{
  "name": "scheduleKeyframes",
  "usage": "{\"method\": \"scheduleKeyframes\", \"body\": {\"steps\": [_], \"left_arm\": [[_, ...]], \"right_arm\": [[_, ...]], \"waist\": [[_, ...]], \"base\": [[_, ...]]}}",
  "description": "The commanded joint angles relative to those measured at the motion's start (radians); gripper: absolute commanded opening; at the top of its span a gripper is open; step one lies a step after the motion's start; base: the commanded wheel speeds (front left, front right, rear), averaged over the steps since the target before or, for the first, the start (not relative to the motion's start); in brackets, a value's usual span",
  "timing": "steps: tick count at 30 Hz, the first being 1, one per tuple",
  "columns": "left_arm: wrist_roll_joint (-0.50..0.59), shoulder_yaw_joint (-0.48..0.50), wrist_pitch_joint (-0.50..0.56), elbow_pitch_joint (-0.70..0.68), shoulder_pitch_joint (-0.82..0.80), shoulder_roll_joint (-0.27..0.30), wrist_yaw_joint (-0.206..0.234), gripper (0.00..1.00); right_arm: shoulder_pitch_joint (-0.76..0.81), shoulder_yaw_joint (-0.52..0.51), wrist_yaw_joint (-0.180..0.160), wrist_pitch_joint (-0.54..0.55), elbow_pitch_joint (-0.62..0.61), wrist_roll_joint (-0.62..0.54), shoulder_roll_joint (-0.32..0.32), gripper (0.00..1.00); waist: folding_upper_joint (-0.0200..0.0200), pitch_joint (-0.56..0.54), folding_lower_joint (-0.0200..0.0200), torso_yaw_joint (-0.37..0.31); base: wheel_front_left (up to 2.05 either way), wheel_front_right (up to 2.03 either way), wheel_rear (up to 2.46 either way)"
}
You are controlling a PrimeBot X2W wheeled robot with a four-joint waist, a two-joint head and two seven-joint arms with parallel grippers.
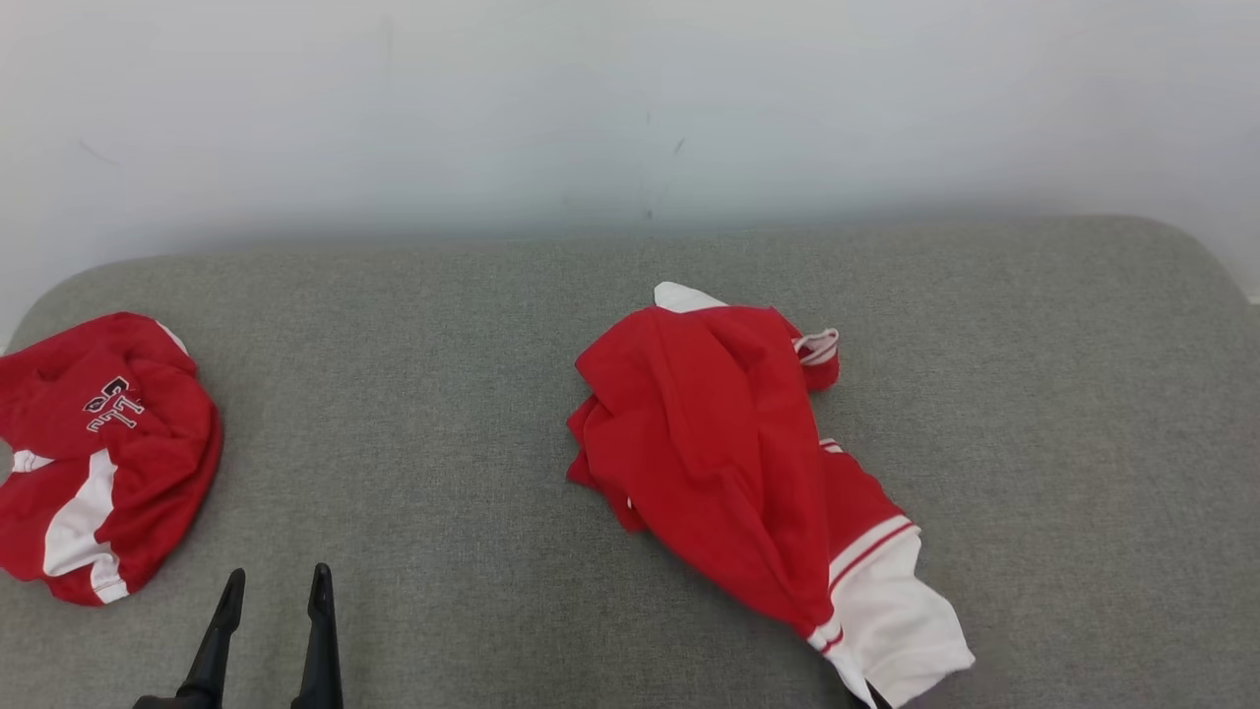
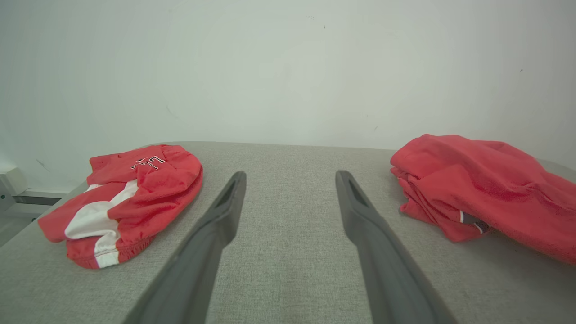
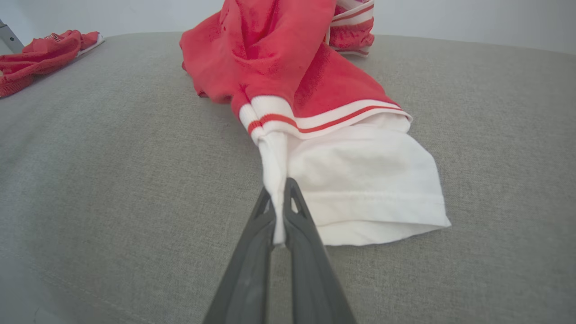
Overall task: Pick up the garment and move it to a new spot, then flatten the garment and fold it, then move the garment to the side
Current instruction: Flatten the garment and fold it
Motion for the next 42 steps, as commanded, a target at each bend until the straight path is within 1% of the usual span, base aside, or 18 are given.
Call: {"method": "scheduleKeyframes", "body": {"steps": [1, 2, 3, 4, 8, 14, 21, 26, 33, 42], "left_arm": [[-0.011, 0.001, -0.003, 0.003, 0.004, 0.005, 0.001, 1.00], [-0.011, 0.002, -0.003, 0.004, 0.004, 0.005, 0.001, 1.00], [-0.011, 0.003, -0.003, 0.005, 0.006, 0.004, 0.001, 1.00], [-0.012, 0.005, -0.003, 0.005, 0.009, 0.003, 0.001, 1.00], [-0.011, 0.008, -0.003, 0.009, 0.013, 0.001, 0.001, 1.00], [0.007, 0.016, -0.003, 0.004, 0.014, 0.003, 0.001, 1.00], [0.019, 0.022, -0.003, 0.000, 0.020, 0.006, 0.001, 1.00], [0.029, 0.034, -0.003, -0.006, 0.029, 0.006, 0.001, 1.00], [0.079, 0.056, -0.003, 0.001, 0.042, 0.003, 0.001, 1.00], [0.107, 0.073, -0.003, 0.016, 0.055, -0.007, 0.001, 1.00]], "right_arm": [[0.022, 0.003, -0.002, 0.010, -0.005, 0.007, 0.004, 0.00], [0.030, 0.002, -0.002, 0.016, -0.014, 0.010, 0.008, 0.03], [0.034, 0.002, -0.002, 0.014, -0.023, 0.011, 0.011, 0.46], [0.037, 0.005, -0.002, 0.011, -0.029, 0.015, 0.015, 1.00], [0.022, 0.013, -0.002, -0.020, -0.063, 0.022, 0.017, 1.00], [-0.021, -0.022, -0.002, -0.082, -0.101, 0.065, 0.010, 1.00], [-0.064, -0.056, -0.002, -0.111, -0.065, 0.085, 0.012, 1.00], [-0.077, -0.098, -0.002, -0.132, -0.026, 0.075, 0.029, 1.00], [-0.084, -0.147, -0.002, -0.147, 0.027, 0.052, 0.050, 1.00], [-0.088, -0.173, -0.002, -0.148, 0.041, 0.034, 0.058, 1.00]], "waist": [[0.0000, 0.000, 0.0001, 0.002], [0.0000, -0.001, 0.0001, 0.002], [0.0000, -0.002, 0.0001, 0.001], [0.0000, -0.002, 0.0001, 0.000], [0.0000, -0.007, 0.0001, -0.002], [0.0000, -0.020, 0.0001, 0.005], [0.0000, -0.027, 0.0001, 0.024], [0.0000, -0.027, 0.0001, 0.038], [0.0000, -0.028, 0.0001, 0.054], [0.0000, -0.021, 0.0001, 0.057]], "base": [[0.00, 0.00, 0.00], [0.00, 0.00, 0.00], [0.00, 0.00, 0.00], [0.00, 0.00, 0.00], [0.00, 0.00, 0.00], [0.00, 0.00, 0.00], [0.00, 0.00, 0.00], [0.00, 0.00, 0.00], [0.00, 0.00, 0.00], [0.00, 0.00, 0.00]]}}
